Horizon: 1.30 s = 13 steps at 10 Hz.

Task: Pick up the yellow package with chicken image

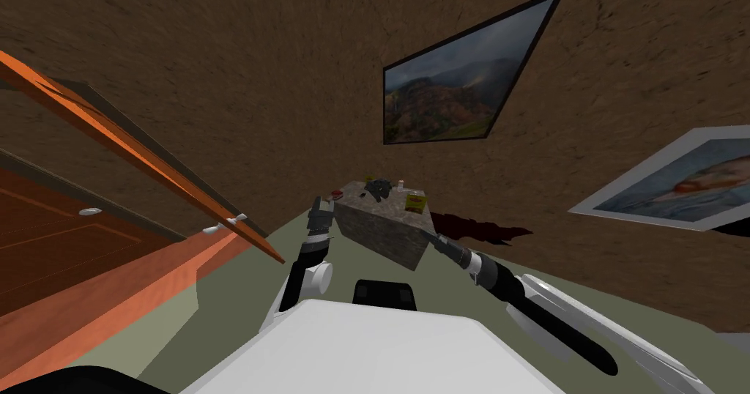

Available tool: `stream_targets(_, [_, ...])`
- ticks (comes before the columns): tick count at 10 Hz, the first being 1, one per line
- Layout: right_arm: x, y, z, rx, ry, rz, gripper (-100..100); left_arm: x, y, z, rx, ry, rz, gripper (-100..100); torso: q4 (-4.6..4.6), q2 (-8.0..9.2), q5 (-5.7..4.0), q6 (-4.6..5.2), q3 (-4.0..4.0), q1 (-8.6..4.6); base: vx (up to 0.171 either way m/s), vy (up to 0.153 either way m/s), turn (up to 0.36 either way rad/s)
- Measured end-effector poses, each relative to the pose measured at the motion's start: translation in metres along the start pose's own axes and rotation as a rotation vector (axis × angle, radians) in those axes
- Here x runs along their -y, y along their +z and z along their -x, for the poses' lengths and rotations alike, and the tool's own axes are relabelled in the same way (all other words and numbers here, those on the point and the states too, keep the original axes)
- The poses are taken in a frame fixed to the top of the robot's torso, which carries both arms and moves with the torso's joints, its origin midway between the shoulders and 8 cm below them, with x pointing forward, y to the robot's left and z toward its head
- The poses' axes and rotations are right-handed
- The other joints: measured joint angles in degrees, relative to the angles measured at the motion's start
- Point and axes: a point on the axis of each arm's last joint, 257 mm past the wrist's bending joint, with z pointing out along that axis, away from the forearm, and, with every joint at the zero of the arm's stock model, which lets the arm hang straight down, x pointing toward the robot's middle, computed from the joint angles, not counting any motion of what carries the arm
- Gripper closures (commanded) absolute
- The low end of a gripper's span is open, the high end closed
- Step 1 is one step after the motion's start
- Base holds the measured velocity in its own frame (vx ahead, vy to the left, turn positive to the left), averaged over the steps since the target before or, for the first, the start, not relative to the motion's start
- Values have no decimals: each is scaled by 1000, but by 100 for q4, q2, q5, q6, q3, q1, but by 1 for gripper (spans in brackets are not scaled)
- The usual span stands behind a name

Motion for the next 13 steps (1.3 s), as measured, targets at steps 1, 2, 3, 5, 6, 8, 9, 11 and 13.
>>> stream_targets(1, [7, -4, -5, -35, -17, -18, -100, 0, 0, 0, 0, 0, 0, 0, -1, -1, 0, -4, -1, 0, -2, -17, 101])
stream_targets(2, [12, -9, -10, -67, -33, -29, -100, 0, 0, 0, 0, 0, 0, 0, 0, -1, 0, -1, -1, -1, -1, -11, 3])
stream_targets(3, [14, -11, -10, -85, -42, -34, -100, 0, 0, 0, 0, 0, 0, 0, 0, -1, 0, 0, -1, 1, -2, -13, 170])
stream_targets(5, [27, -22, -17, -151, -74, -64, -100, 0, 0, 0, 0, 0, 0, 0, 0, -2, 0, 0, -1, -3, -1, -24, 98])
stream_targets(6, [35, -29, -21, -188, -92, -81, -100, 0, 0, 0, 0, 0, 0, 0, -1, -3, -1, -3, -2, -5, 4, -22, 93])
stream_targets(8, [42, -37, -24, -243, -120, -99, -100, 0, 0, 0, 0, 0, 0, 0, -1, -4, 0, 0, -2, 2, 4, -10, 72])
stream_targets(9, [49, -44, -27, -277, -136, -116, -100, 0, 0, 0, 0, 0, 0, 0, -1, -5, 0, -3, -3, 1, 5, -18, 102])
stream_targets(11, [55, -52, -28, -327, -161, -133, -100, 0, 0, 0, 0, 0, 0, 0, -1, -4, 0, 1, -2, 2, 6, -12, 76])
stream_targets(13, [69, -65, -28, -391, -193, -162, -100, 0, 0, 0, 0, 0, 0, 0, -2, -7, 0, 0, -4, -1, 11, -19, 127])
